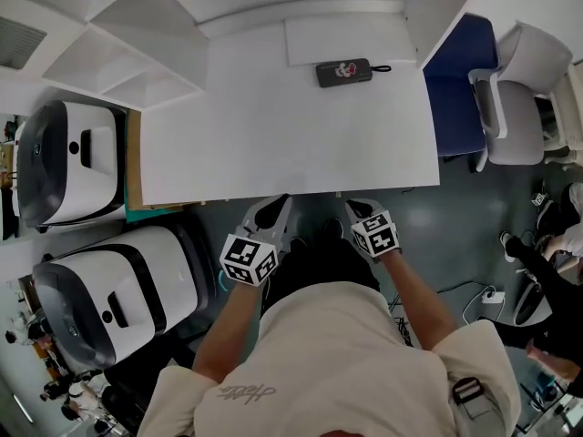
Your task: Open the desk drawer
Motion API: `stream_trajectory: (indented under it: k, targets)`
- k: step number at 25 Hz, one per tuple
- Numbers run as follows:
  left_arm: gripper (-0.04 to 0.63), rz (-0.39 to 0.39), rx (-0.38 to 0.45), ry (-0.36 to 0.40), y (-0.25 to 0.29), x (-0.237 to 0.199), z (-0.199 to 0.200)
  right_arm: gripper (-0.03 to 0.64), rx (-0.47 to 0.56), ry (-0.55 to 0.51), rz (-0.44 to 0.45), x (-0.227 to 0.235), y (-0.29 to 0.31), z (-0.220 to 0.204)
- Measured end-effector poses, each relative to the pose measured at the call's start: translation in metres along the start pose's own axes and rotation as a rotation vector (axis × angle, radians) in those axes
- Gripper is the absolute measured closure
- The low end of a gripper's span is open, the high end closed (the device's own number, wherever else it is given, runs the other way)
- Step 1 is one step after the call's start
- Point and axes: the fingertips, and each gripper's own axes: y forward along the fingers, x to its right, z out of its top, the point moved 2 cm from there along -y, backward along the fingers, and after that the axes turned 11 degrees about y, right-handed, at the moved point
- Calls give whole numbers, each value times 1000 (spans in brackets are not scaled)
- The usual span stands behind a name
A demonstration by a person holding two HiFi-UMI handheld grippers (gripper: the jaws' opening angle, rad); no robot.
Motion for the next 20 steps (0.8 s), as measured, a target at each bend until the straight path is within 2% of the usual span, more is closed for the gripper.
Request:
stream_trajectory:
  k: [5,11,13,14,15,20]
  targets:
    - [580,34,-42,-26,-10,-8,-14,621,-77,3,25,-1,28,-20]
    - [580,66,-74,-52,-13,-15,-29,620,-112,28,57,3,56,-30]
    - [580,72,-77,-60,-14,-15,-31,606,-125,33,65,4,62,-34]
    - [580,73,-79,-63,-14,-15,-31,575,-131,41,66,5,64,-35]
    - [580,73,-80,-63,-15,-15,-31,537,-136,51,63,6,66,-36]
    - [580,78,-84,-64,-17,-19,-32,537,-128,112,-20,18,71,-37]
